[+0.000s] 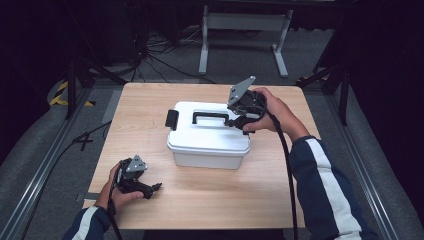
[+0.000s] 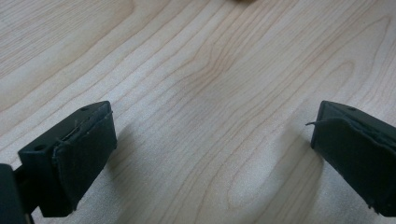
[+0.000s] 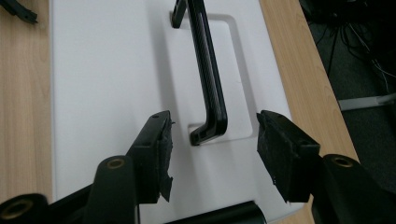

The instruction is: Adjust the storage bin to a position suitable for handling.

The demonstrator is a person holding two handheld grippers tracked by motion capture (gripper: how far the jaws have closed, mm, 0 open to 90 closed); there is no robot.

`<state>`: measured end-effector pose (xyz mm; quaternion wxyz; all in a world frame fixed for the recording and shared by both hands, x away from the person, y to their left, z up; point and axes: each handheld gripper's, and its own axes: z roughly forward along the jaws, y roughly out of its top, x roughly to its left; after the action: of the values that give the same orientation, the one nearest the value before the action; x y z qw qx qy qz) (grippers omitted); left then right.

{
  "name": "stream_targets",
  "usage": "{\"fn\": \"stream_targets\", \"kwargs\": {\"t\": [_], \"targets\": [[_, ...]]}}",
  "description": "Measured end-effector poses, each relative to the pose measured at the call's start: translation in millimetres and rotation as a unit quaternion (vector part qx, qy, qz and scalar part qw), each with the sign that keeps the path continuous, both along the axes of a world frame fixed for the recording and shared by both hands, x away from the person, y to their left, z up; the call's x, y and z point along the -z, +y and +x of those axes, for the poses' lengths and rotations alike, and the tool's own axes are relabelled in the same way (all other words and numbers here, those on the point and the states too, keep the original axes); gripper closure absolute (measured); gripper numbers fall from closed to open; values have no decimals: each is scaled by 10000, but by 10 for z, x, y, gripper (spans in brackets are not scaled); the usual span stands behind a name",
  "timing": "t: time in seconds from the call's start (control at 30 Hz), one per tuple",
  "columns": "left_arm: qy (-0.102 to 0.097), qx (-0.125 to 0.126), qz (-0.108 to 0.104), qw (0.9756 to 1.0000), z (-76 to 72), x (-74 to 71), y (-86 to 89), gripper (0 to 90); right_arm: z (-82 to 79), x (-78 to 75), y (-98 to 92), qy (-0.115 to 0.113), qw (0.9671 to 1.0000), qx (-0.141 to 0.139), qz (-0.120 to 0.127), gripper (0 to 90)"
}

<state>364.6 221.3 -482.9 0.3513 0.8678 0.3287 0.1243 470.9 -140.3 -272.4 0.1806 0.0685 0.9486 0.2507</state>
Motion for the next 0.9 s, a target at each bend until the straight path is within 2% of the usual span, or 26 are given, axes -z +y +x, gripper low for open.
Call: {"fn": "stream_targets", "kwargs": {"t": [0.27, 0.43, 0.57, 0.6, 0.67, 0.83, 0.9], "targets": [[5, 3, 2, 10000, 0, -1, 1, 6, 109, 2, 164, 134, 9996, -57, -248, 454], [38, -10, 16, 10000, -11, -6, 9, 6, 161, 24, 278, 231, 9984, -107, -511, 457], [10, 1, 39, 10000, -15, -7, 23, 7, 159, 34, 354, 279, 9975, -235, -606, 523], [10, -22, 46, 10000, -21, -7, 27, 6, 146, 48, 398, 319, 9968, -346, -645, 585], [1, -36, -2, 10000, -28, 2, 28, 6, 138, 54, 420, 351, 9960, -378, -729, 614], [7, -72, -5, 10000, -39, 2, 34, 8, 83, 55, 513, 276, 9937, -652, -873, 783], [7, -71, -6, 10000, -39, 2, 34, 8, 65, 44, 544, 214, 9925, -701, -979, 823]]}}
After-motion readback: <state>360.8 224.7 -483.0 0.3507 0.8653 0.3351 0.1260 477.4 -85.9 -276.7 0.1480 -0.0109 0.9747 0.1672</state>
